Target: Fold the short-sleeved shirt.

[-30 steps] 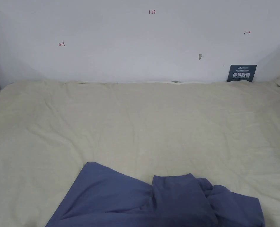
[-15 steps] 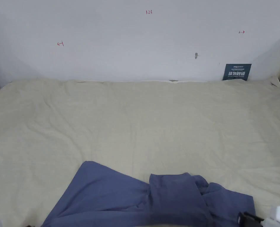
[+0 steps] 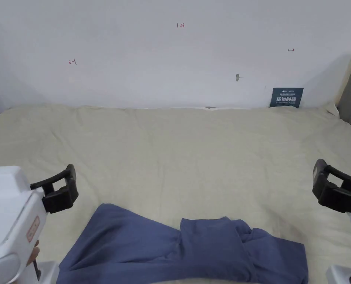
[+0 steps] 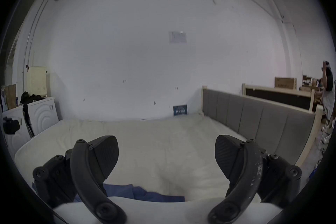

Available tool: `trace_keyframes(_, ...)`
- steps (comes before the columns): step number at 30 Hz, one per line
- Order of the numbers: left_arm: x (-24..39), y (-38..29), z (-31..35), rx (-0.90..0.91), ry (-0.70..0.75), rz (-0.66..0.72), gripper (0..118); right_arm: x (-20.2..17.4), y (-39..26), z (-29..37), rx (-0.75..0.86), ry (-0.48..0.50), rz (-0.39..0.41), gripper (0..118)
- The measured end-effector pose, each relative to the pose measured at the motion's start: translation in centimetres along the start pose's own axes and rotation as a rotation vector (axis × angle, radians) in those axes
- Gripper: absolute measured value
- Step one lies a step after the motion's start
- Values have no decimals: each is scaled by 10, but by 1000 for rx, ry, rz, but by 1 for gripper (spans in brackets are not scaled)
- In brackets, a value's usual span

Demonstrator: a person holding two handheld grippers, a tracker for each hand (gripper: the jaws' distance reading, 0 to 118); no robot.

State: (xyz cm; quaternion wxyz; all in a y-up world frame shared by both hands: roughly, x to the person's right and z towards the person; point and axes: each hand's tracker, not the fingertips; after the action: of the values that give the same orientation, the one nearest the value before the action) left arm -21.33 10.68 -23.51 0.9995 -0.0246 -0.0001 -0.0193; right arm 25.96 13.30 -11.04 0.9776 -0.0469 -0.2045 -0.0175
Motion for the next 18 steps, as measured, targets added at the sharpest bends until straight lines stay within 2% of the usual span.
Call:
trace_keyframes(4, 17, -2, 8, 17, -53, -4, 103, 3, -6, 6, 15, 0, 40, 102)
trace_keyframes(5, 20, -3, 9, 8, -72, -11, 95, 4, -8, 8, 17, 4, 52, 93)
trace_keyframes(6, 22, -6, 10, 1, -91, -14, 75, 4, -10, 9, 18, 8, 57, 73)
trace_keyframes(8, 25, -12, 12, -2, -120, -6, 6, 2, -15, 12, 26, 11, 63, 18)
trace_keyframes(9, 22, -16, 12, -51, -136, 2, 0, 2, -18, 12, 28, 8, 65, 1)
trace_keyframes(11, 17, -18, 9, -91, -196, 27, 0, 3, -23, 12, 21, 16, 76, 1)
trace_keyframes(13, 14, -22, 9, -81, -172, 21, 0, -13, -15, 20, 17, 14, 75, 1)
trace_keyframes(18, 21, -24, -3, -116, -178, 9, 0, -10, -15, 14, 10, 12, 77, 1)
